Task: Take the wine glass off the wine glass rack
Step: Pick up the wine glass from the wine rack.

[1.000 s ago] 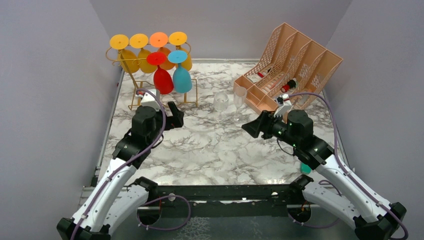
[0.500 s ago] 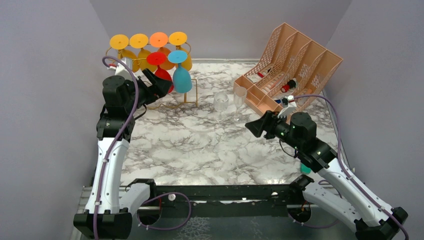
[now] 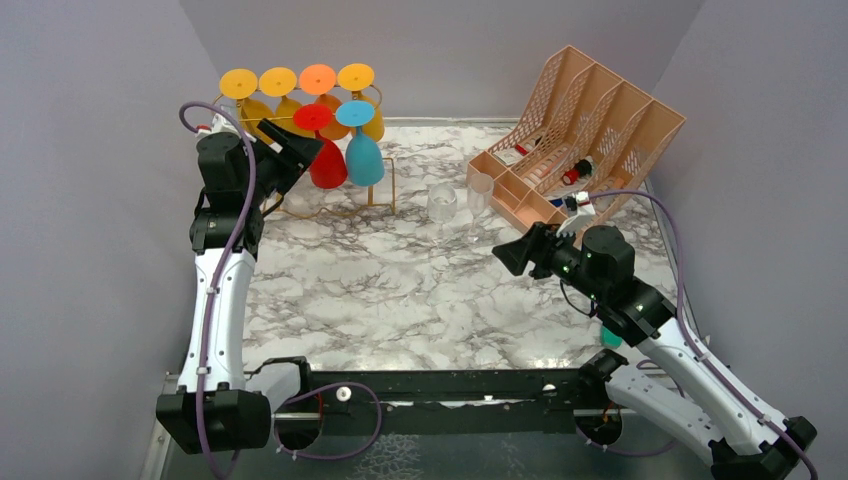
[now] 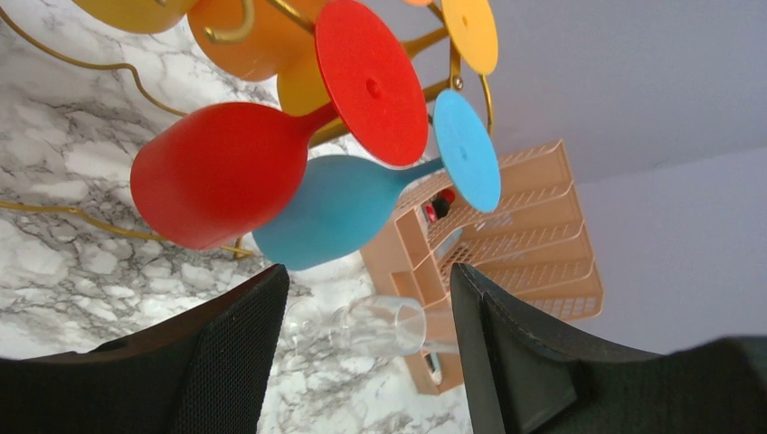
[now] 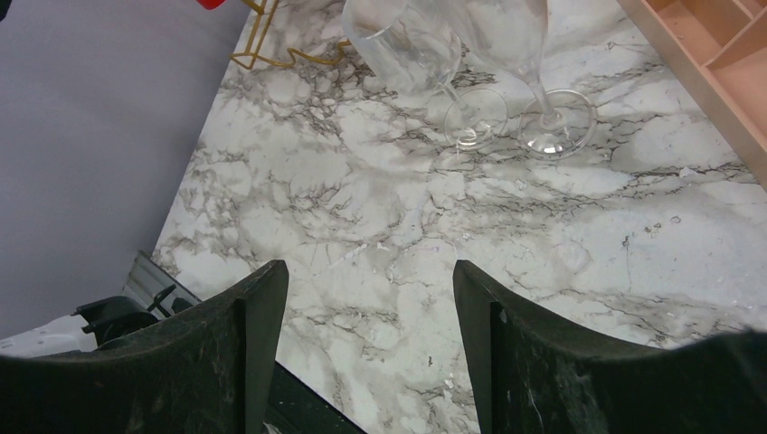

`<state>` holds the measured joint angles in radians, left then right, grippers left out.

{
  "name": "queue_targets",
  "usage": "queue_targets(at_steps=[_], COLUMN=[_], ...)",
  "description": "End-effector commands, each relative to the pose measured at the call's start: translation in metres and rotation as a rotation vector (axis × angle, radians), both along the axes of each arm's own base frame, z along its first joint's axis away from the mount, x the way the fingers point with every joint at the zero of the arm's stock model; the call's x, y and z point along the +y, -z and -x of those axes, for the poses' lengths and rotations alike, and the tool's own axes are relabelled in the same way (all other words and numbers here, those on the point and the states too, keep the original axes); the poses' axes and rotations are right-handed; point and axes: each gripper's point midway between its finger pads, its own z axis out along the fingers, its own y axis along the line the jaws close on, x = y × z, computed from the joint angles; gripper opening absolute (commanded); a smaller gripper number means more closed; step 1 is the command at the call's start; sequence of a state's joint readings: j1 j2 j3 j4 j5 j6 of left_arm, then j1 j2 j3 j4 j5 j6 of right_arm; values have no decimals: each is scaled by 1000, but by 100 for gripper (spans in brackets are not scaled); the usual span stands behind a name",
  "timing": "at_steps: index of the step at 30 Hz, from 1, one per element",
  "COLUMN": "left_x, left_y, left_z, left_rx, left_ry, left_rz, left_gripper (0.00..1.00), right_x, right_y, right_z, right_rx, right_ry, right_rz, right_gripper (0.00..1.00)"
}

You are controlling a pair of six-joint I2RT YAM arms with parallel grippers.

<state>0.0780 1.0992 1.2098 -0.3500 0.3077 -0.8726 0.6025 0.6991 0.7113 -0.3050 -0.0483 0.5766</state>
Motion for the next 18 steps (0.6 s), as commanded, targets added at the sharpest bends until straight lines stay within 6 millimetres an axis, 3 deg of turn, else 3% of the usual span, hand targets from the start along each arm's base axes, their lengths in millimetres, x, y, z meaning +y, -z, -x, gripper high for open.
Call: queue_targets(at_steps=[1,18], left_x=[14,30], left_y=[-41,-32], left_z=[-17,-54], left_rx=[-113,-105], left_ry=[-90,-180], left_rz=[73,197], left_gripper=[69,53], right_x=[-3,-3], right_y=[-4,-8], right_z=[0,0], right_rx=[-13,-16], right_ry=[13,11], right_rz=[9,11], right_gripper=[70,70])
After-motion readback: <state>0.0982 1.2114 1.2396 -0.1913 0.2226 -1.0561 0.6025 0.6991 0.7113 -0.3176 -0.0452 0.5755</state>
